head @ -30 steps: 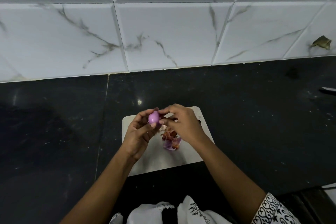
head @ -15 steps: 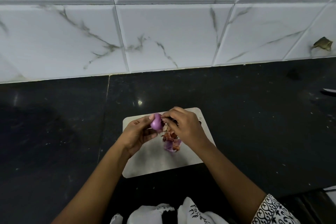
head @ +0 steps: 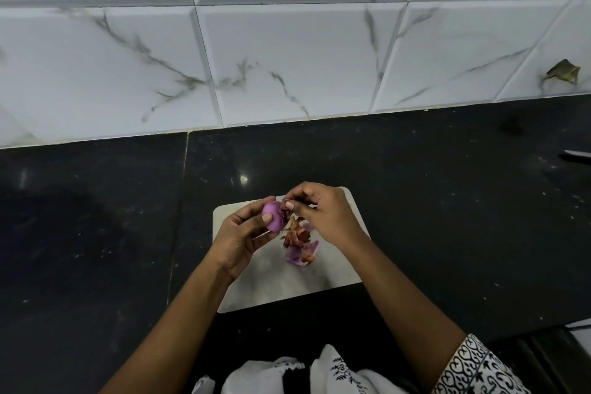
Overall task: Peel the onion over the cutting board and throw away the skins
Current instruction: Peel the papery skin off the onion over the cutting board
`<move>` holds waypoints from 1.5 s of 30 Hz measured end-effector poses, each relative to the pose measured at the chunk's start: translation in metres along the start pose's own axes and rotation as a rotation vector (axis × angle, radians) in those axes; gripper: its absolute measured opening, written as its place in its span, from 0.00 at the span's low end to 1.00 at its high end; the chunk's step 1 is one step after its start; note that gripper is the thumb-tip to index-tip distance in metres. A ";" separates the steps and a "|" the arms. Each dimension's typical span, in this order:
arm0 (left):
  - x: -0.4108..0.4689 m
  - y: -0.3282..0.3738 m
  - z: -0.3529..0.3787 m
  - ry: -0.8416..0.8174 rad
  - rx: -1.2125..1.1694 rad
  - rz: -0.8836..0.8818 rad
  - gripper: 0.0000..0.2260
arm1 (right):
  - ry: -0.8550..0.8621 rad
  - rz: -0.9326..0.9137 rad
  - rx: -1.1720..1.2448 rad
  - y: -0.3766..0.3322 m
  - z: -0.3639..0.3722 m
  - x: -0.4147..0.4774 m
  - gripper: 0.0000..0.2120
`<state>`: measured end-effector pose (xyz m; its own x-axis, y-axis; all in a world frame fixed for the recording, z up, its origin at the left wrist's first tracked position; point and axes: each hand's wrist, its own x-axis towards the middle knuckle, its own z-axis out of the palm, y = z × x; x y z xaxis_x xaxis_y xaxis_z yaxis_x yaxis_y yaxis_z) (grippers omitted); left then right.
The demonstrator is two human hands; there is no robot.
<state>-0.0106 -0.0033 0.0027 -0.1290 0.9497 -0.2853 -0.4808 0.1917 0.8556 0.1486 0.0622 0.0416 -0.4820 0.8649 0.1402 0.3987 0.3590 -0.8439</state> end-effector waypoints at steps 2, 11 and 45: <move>-0.001 -0.001 -0.002 -0.007 0.005 0.003 0.14 | -0.113 -0.013 -0.021 -0.001 -0.008 0.002 0.12; 0.003 0.000 0.001 -0.069 -0.060 -0.016 0.25 | -0.071 -0.349 -0.302 0.002 -0.010 0.004 0.06; 0.002 -0.020 0.011 0.004 -0.176 0.301 0.28 | 0.305 0.311 0.600 0.004 0.034 0.002 0.04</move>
<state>0.0088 -0.0023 -0.0104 -0.2910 0.9562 -0.0329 -0.5624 -0.1431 0.8144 0.1226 0.0539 0.0206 -0.1435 0.9857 -0.0878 -0.0552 -0.0966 -0.9938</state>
